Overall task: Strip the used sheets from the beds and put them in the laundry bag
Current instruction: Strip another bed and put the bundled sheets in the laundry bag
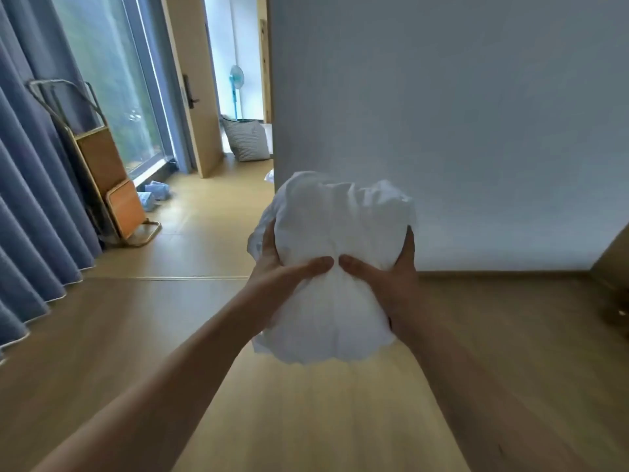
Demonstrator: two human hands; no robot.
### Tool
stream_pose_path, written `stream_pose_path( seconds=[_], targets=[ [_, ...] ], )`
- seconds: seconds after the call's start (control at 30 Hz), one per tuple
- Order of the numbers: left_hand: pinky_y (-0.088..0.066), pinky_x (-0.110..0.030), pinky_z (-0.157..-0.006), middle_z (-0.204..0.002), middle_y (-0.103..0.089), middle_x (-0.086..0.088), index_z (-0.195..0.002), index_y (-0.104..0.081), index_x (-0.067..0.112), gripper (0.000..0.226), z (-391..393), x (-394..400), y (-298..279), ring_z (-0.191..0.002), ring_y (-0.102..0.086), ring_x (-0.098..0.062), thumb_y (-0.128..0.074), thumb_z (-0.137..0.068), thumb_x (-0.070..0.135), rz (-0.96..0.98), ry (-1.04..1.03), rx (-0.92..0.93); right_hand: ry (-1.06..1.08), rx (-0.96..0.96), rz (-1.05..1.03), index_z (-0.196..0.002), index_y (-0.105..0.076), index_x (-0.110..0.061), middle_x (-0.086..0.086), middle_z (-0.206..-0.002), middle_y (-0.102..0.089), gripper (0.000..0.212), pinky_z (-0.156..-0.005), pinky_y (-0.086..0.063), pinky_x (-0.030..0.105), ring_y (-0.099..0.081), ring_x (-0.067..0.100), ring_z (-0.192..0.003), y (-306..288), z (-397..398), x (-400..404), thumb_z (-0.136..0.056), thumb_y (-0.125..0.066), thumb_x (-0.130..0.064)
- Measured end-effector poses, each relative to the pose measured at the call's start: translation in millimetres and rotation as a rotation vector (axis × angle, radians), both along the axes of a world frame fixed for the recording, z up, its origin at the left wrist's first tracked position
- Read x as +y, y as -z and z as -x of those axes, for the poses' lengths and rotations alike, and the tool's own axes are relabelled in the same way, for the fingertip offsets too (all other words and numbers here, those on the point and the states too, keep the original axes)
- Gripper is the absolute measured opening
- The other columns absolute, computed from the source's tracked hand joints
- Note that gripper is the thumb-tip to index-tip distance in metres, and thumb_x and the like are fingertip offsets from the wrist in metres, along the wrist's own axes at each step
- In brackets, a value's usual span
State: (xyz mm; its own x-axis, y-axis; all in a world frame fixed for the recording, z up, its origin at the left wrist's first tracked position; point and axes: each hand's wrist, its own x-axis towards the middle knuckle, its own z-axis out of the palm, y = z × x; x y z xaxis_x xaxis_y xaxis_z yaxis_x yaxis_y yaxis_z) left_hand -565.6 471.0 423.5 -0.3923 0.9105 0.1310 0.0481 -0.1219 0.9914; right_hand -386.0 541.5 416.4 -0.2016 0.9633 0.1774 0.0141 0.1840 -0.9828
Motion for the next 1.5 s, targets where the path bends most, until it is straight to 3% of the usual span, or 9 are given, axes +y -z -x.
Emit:
stream_pose_path(
  seconds=[0.13,0.27,0.4,0.5,0.63,0.93,1.17,1.37,1.5],
  targets=[
    [-0.051,-0.045,-0.106,-0.134,-0.049,0.026,-0.152,-0.02,0.057,0.127,88.5,60.8,3.1,-0.124,-0.058,-0.012,-0.094,-0.048,0.053,0.054,-0.119,-0.02,-0.049,-0.079,-0.037,-0.152,0.005,-0.062,-0.013,-0.16,-0.035,0.14,-0.112,-0.041,0.057,-0.046,0.025,-0.139,-0.7,93.9,75.1,-0.05,-0.091,-0.067],
    [-0.052,-0.05,-0.105,-0.142,-0.053,0.014,-0.149,-0.02,0.061,0.128,179.6,120.3,-2.0,-0.124,-0.06,-0.02,-0.097,-0.047,0.057,0.123,-0.224,-0.068,-0.133,-0.122,-0.083,-0.153,-0.016,-0.056,-0.012,-0.148,-0.049,0.126,-0.111,-0.043,0.054,-0.052,0.02,-0.131,-4.4,194.1,155.0,-0.05,-0.086,-0.07],
    [-0.056,-0.051,-0.099,-0.146,-0.049,0.008,-0.149,-0.018,0.062,0.137,272.2,162.3,-3.7,-0.122,-0.06,-0.024,-0.099,-0.037,0.063,0.175,-0.318,-0.101,-0.25,-0.15,-0.063,-0.152,-0.018,-0.059,-0.008,-0.147,-0.051,0.128,-0.11,-0.044,0.056,-0.053,0.025,-0.132,-5.3,300.2,218.0,-0.043,-0.082,-0.079],
    [-0.057,-0.046,-0.096,-0.144,-0.047,0.008,-0.153,-0.016,0.058,0.137,340.3,185.0,2.4,-0.118,-0.06,-0.021,-0.097,-0.042,0.058,0.192,-0.373,-0.119,-0.325,-0.124,-0.039,-0.147,-0.026,-0.065,-0.014,-0.14,-0.055,0.121,-0.107,-0.048,0.054,-0.057,0.021,-0.127,4.9,375.8,251.3,-0.043,-0.088,-0.078],
    [-0.055,-0.048,-0.101,-0.145,-0.049,0.009,-0.152,-0.018,0.058,0.137,442.7,229.1,22.5,-0.121,-0.06,-0.021,-0.098,-0.04,0.061,0.198,-0.391,-0.137,-0.374,-0.081,-0.021,-0.145,-0.034,-0.062,-0.015,-0.135,-0.058,0.114,-0.104,-0.053,0.05,-0.06,0.017,-0.123,25.5,479.0,296.3,-0.048,-0.092,-0.071],
    [-0.045,-0.05,-0.113,-0.158,-0.038,0.009,-0.156,-0.011,0.055,0.148,669.2,394.2,9.9,-0.137,-0.049,-0.023,-0.094,-0.034,0.07,0.23,-0.229,-0.033,-0.228,-0.052,-0.021,-0.147,-0.034,-0.053,-0.014,-0.132,-0.06,0.109,-0.1,-0.056,0.052,-0.063,0.018,-0.117,10.7,677.7,426.5,-0.054,-0.091,-0.063],
    [-0.038,-0.043,-0.119,-0.163,-0.029,0.012,-0.161,0.001,0.047,0.139,797.0,542.1,-10.0,-0.147,-0.038,-0.02,-0.092,-0.059,0.063,0.193,-0.106,0.132,-0.086,-0.014,-0.02,-0.146,-0.036,-0.051,-0.012,-0.133,-0.061,0.107,-0.103,-0.054,0.053,-0.064,0.02,-0.119,6.3,791.7,551.2,-0.054,-0.089,-0.067],
    [-0.041,-0.046,-0.117,-0.161,-0.034,0.013,-0.156,-0.011,0.057,0.142,915.8,683.8,-2.6,-0.145,-0.041,-0.017,-0.092,-0.041,0.075,0.148,-0.099,0.178,-0.04,0.014,-0.058,-0.138,-0.045,-0.052,-0.009,-0.125,-0.067,0.103,-0.094,-0.057,0.038,-0.067,0.011,-0.105,20.6,912.7,695.4,-0.048,-0.092,-0.068],
    [-0.04,-0.04,-0.118,-0.157,-0.04,0.015,-0.157,-0.016,0.052,0.14,996.5,772.0,-19.7,-0.142,-0.044,-0.012,-0.095,-0.042,0.067,0.141,-0.138,0.162,-0.061,0.041,-0.037,-0.14,-0.043,-0.056,-0.003,-0.132,-0.063,0.11,-0.102,-0.054,0.049,-0.066,0.023,-0.117,19.2,1003.7,801.2,-0.044,-0.09,-0.078]
  ],
)
